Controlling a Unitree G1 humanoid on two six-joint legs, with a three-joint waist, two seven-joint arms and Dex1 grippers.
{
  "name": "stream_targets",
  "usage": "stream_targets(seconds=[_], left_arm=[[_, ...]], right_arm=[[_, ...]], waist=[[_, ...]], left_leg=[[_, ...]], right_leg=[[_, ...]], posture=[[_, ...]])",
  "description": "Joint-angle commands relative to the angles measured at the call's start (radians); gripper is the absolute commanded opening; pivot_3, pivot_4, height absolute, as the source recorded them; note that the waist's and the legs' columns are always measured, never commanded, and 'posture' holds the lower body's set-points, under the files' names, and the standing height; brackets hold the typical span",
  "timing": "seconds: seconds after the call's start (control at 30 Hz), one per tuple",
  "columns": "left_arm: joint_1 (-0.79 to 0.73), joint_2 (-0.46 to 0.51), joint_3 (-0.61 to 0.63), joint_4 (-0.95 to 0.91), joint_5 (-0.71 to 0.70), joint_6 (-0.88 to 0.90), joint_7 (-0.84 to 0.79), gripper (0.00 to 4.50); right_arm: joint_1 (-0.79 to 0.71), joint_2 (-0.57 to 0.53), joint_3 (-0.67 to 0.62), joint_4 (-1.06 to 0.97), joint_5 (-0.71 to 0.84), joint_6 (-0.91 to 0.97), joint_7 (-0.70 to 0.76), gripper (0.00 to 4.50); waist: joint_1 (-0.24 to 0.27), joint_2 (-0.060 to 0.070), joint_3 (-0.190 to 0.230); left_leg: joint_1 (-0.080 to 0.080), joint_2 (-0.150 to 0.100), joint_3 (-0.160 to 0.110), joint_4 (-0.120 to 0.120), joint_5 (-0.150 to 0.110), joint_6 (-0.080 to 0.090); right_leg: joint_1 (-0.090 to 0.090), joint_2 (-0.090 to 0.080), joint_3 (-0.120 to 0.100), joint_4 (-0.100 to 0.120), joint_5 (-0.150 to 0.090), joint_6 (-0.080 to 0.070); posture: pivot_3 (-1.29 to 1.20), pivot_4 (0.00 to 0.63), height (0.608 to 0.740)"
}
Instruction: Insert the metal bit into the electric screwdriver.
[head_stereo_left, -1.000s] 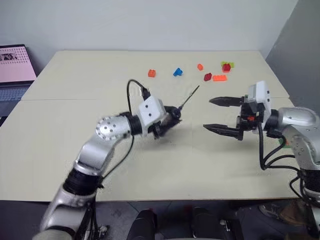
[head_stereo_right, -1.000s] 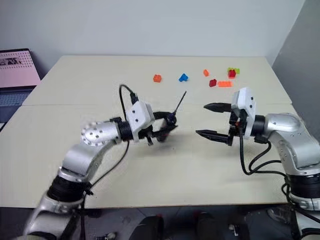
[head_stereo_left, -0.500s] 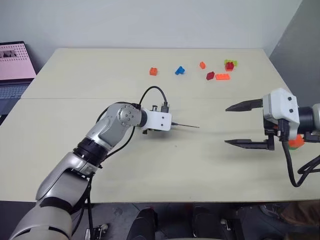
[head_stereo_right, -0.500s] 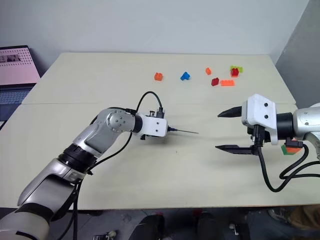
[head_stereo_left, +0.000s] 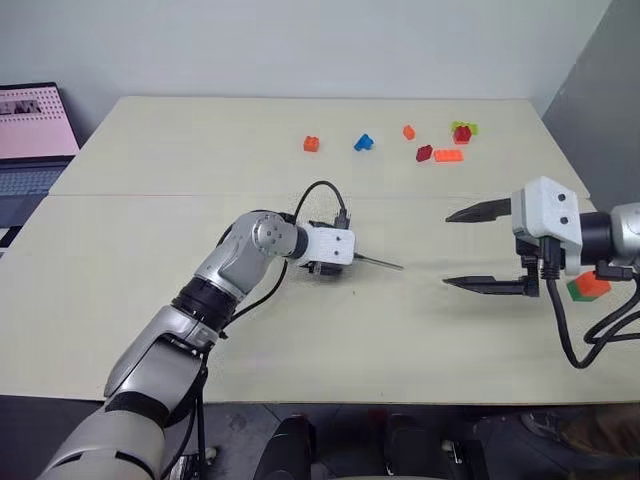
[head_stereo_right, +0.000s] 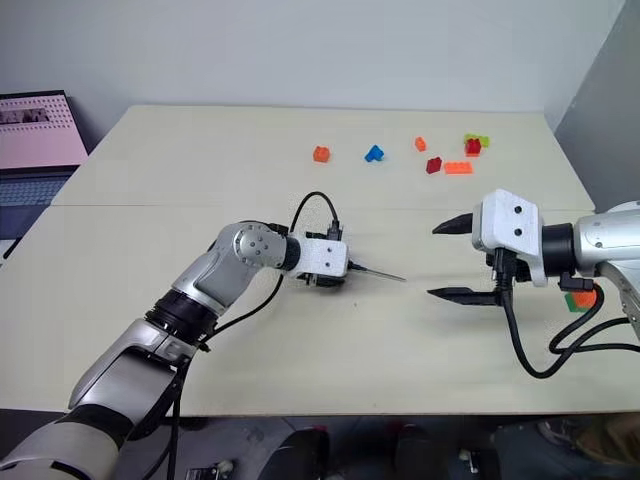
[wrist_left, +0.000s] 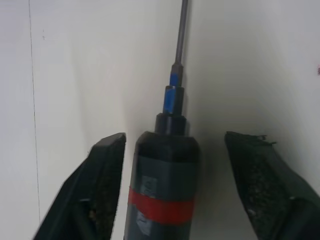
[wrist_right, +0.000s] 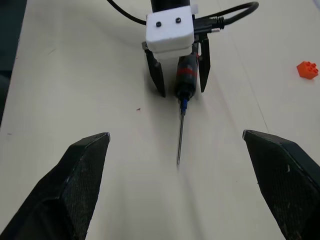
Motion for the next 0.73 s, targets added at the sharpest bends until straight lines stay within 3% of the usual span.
stream_targets(seconds=[0.03, 0.1, 0.2, 0.4, 0.57, 0.73], left_arm=[[0.041, 0.027, 0.102, -0.153, -0.112, 0.116, -0.058, 4.15], [0.062, 0.050, 0.158, -0.225, -0.160, 0.179, -0.069, 4.15], [0.132, 0.158, 0.342, -0.350, -0.260, 0.304, -0.060, 4.15], [0.344, 0.323, 0.541, -0.559, -0.392, 0.459, -0.090, 4.15], [0.488, 0.415, 0.695, -0.629, -0.503, 0.543, -0.108, 4.15], [0.550, 0.458, 0.725, -0.609, -0.535, 0.523, -0.086, 4.15]], right_arm=[[-0.026, -0.002, -0.014, 0.009, -0.014, -0.027, 0.002, 4.50], [-0.021, 0.000, -0.015, 0.013, -0.019, -0.033, -0.001, 4.50], [0.012, 0.019, -0.031, 0.027, -0.028, -0.039, -0.031, 4.50], [0.068, 0.042, -0.061, 0.077, -0.062, -0.118, -0.044, 4.50], [0.090, 0.048, -0.075, 0.136, -0.064, -0.178, -0.012, 4.50], [0.080, 0.054, -0.055, 0.186, -0.077, -0.218, 0.014, 4.50]], waist=[[-0.001, 0.000, 0.000], [-0.003, 0.000, 0.000], [-0.007, 0.000, 0.000], [-0.012, 0.000, 0.000], [0.001, -0.001, 0.001], [0.000, -0.001, 0.001]], left_leg=[[0.000, 0.000, 0.000, 0.000, 0.000, 0.000], [0.000, 0.001, -0.001, 0.000, 0.000, 0.000], [0.000, 0.002, -0.001, 0.000, 0.000, 0.000], [0.000, 0.003, 0.000, 0.000, 0.001, 0.001], [0.000, 0.002, -0.001, 0.000, 0.001, 0.001], [0.002, 0.002, -0.001, 0.000, 0.001, 0.001]], right_leg=[[0.000, 0.000, 0.000, 0.000, 0.000, 0.000], [-0.002, 0.000, 0.001, 0.001, 0.000, 0.000], [-0.003, 0.001, 0.001, 0.003, 0.000, 0.000], [-0.004, 0.001, 0.002, 0.005, 0.000, 0.000], [-0.003, 0.000, 0.000, 0.004, 0.000, 0.000], [-0.001, 0.000, 0.000, 0.004, 0.000, 0.000]], posture=[[0.00, 0.150, 0.740], [0.00, 0.150, 0.740], [0.00, 0.150, 0.740], [0.00, 0.150, 0.740], [0.00, 0.150, 0.740], [0.00, 0.150, 0.740]])
